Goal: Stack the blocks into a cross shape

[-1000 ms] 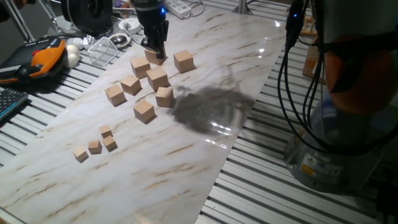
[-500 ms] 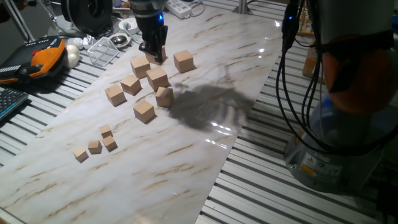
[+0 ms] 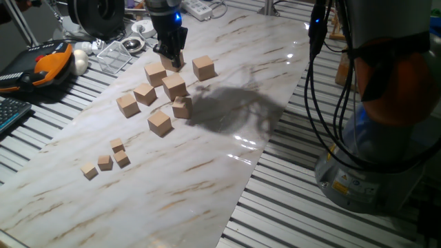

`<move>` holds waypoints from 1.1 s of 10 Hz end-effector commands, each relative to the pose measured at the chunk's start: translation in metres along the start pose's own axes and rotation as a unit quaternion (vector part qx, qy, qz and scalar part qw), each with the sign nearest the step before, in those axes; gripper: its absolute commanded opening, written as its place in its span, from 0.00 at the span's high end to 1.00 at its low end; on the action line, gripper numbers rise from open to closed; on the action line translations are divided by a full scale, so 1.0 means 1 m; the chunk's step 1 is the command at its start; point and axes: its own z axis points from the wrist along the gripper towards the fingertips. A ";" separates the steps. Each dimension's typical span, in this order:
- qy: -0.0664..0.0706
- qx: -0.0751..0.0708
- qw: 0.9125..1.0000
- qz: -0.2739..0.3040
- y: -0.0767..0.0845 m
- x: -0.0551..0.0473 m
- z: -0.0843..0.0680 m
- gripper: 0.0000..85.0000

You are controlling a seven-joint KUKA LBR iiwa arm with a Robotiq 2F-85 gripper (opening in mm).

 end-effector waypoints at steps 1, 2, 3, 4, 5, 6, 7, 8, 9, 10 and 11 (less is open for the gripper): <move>-0.004 0.005 1.000 0.009 0.002 -0.002 0.000 1.00; -0.006 0.012 1.000 0.011 0.002 -0.003 0.001 1.00; -0.005 0.011 1.000 0.015 0.001 -0.005 0.004 1.00; -0.005 0.010 1.000 0.018 0.001 -0.005 0.006 1.00; 0.006 0.000 1.000 0.025 0.001 -0.005 0.006 1.00; 0.024 -0.017 0.999 0.039 0.001 -0.005 0.006 1.00; 0.023 -0.012 0.998 0.052 0.001 -0.005 0.006 1.00; 0.020 -0.006 0.997 0.068 0.001 -0.005 0.006 1.00; 0.019 0.001 0.996 0.086 0.001 -0.005 0.006 1.00; 0.018 0.005 0.995 0.094 0.001 -0.005 0.006 1.00; 0.016 0.007 0.995 0.101 0.001 -0.005 0.006 1.00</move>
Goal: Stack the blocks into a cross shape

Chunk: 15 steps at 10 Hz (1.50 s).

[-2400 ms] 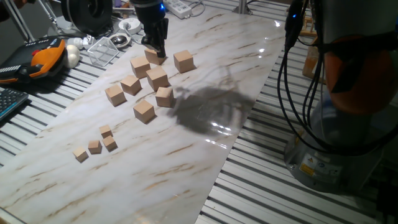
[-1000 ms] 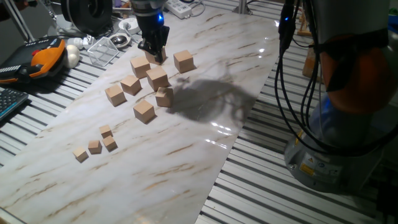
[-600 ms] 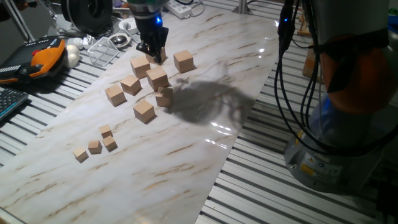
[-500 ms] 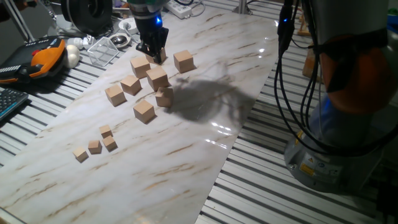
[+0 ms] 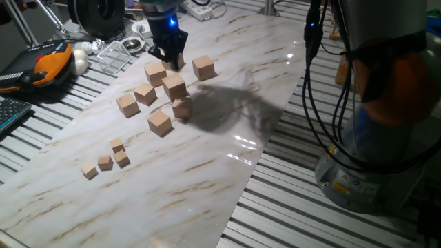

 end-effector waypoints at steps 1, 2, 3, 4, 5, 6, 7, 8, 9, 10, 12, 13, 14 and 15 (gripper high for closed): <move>-0.005 0.001 1.000 0.007 0.000 0.000 0.000 1.00; -0.013 0.004 1.000 0.022 0.000 0.000 0.000 1.00; -0.013 0.000 0.999 0.038 0.000 0.000 0.000 1.00; -0.004 -0.008 0.999 0.046 0.000 0.000 0.000 1.00; -0.004 -0.009 0.999 0.040 0.000 0.000 0.000 1.00; -0.008 -0.012 0.999 0.038 0.000 0.000 0.000 1.00; -0.010 -0.019 0.999 0.045 0.000 0.000 0.000 1.00; -0.011 -0.020 0.998 0.053 0.000 0.000 0.000 1.00; -0.010 -0.017 0.998 0.058 0.000 0.000 0.000 1.00; -0.007 -0.015 0.998 0.055 0.000 0.000 0.000 1.00; 0.003 -0.006 1.000 0.025 0.000 0.000 0.000 1.00; -0.001 -0.003 1.000 0.017 0.000 0.000 0.000 1.00; -0.017 0.007 1.000 0.010 0.000 0.000 0.000 1.00; -0.025 0.020 0.999 0.002 0.000 0.000 0.000 1.00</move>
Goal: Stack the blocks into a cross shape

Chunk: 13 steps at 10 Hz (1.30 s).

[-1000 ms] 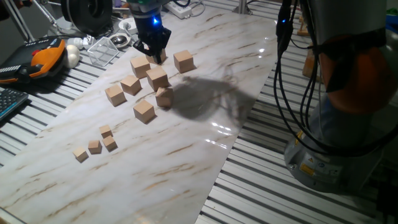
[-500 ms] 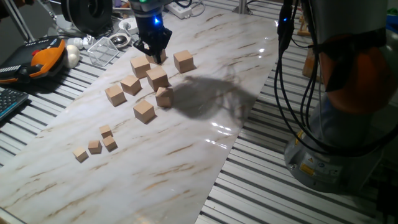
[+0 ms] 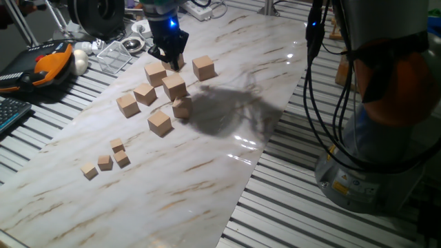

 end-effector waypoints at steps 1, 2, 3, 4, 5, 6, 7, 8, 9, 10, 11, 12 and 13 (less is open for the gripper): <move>0.003 -0.004 1.000 0.003 0.000 0.000 0.000 1.00; 0.014 -0.015 1.000 0.008 0.000 0.000 0.000 1.00; 0.020 -0.016 1.000 0.017 0.000 0.000 0.000 1.00; 0.022 -0.018 0.999 0.032 0.000 0.000 0.000 1.00; 0.029 -0.018 0.998 0.050 0.003 -0.004 -0.004 1.00; 0.034 -0.018 0.997 0.067 0.006 -0.010 -0.008 1.00; 0.029 -0.012 0.996 0.078 0.006 -0.020 -0.011 1.00; 0.025 -0.016 0.995 0.093 0.003 -0.032 -0.013 1.00; 0.027 -0.024 0.994 0.099 -0.001 -0.043 -0.013 1.00; 0.031 -0.034 0.993 0.107 -0.005 -0.053 -0.012 1.00; 0.029 -0.037 0.992 0.113 -0.009 -0.065 -0.010 1.00; 0.017 -0.037 0.991 0.124 -0.014 -0.077 -0.005 1.00; -0.002 -0.034 0.991 0.130 -0.018 -0.088 0.000 1.00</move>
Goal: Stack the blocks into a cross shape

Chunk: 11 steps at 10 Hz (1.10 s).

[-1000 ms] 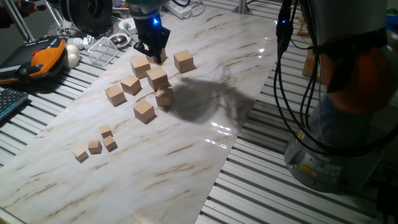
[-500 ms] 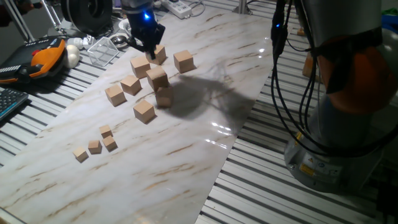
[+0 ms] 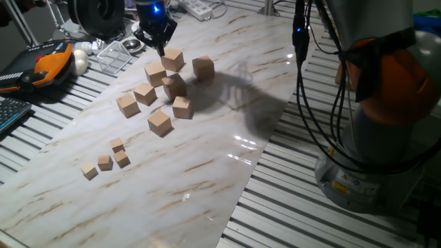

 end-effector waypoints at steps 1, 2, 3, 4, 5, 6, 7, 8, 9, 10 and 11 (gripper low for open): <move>-0.011 0.000 1.000 0.005 -0.001 -0.008 0.004 1.00; -0.013 0.001 1.000 0.013 -0.002 -0.014 0.006 1.00; -0.011 -0.002 1.000 0.019 -0.004 -0.020 0.009 1.00; -0.010 -0.002 1.000 0.022 -0.004 -0.024 0.012 1.00; -0.013 -0.002 1.000 0.028 -0.003 -0.025 0.015 1.00; -0.016 0.000 0.999 0.031 -0.003 -0.027 0.017 1.00; -0.015 0.000 0.999 0.032 -0.002 -0.027 0.018 1.00; -0.011 -0.002 1.000 0.028 -0.002 -0.028 0.020 1.00; -0.008 -0.006 1.000 0.025 -0.002 -0.028 0.021 1.00; -0.009 -0.004 1.000 0.029 -0.002 -0.028 0.021 1.00; -0.008 0.002 0.999 0.042 -0.002 -0.028 0.021 1.00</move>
